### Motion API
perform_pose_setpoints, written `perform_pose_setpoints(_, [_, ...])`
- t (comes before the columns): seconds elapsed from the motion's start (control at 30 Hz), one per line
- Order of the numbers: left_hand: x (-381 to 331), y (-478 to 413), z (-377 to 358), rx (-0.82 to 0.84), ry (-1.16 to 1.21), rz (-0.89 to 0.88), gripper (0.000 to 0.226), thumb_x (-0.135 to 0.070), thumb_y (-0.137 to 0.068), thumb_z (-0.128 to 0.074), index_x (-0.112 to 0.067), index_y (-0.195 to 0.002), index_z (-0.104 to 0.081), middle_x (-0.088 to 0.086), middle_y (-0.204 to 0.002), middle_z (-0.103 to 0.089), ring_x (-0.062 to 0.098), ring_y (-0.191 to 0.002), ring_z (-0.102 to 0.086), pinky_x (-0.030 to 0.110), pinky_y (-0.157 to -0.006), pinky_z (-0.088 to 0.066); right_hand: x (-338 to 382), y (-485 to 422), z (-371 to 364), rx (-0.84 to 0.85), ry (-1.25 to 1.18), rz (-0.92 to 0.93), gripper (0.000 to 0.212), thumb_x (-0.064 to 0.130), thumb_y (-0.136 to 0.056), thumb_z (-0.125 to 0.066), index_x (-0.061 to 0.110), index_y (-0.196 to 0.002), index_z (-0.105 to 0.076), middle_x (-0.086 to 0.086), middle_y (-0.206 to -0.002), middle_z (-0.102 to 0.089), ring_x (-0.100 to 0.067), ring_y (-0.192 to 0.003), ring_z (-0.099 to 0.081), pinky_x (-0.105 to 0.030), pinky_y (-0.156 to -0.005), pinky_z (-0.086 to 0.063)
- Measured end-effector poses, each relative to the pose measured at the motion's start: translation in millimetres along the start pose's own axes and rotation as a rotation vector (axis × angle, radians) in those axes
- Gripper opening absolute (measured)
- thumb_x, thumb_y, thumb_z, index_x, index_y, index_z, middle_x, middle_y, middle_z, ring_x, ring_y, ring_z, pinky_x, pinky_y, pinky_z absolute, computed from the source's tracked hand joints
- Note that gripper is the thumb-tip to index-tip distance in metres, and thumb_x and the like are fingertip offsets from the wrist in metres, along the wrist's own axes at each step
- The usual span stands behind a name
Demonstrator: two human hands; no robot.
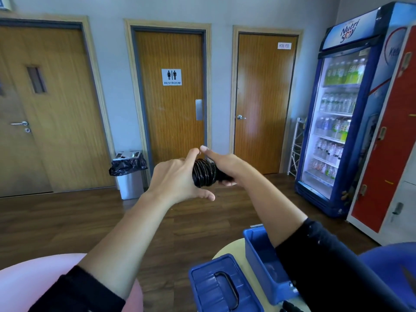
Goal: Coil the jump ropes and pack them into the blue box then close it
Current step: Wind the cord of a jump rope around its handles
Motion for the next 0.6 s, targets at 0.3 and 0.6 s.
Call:
perform_pose_setpoints(0.3, [10,-4,11,0.216,0.67,0.122,0.094,-0.062,-0.054,-0.081,-0.04,-0.135,-0.037,-0.007,-0.13,-0.056,0.017,-0.115,-0.053,0.032,-0.087,-0.043,-18,-1,-6,-0.412,-0.263,0.315,0.04,0.055,-0.083,-0.062,0.017,-0.074,-0.054,0.0,-0.073,-0.062,-0.016,-0.068,-0.062,-0.027,-0.059,-0.05])
perform_pose_setpoints(0.6, [13,-19,-6,-0.198,1.497,0.733,0.023,-0.047,-0.079,-0.069,-0.025,-0.073,-0.067,0.003,-0.101,-0.07,0.024,-0.106,-0.063,0.046,-0.1,-0.046,-18,8,-11,-0.584,-0.376,0.617,0.032,0.038,-0.095,-0.054,0.008,-0.086,-0.05,0.006,-0.067,-0.048,-0.005,-0.059,-0.044,-0.011,-0.056,-0.039])
Point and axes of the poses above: each hand's wrist, its own y-axis away from the middle knuckle, its own z-axis out of the back of the hand, x = y × z, the point moved 1 cm from there along -y, towards the middle knuckle
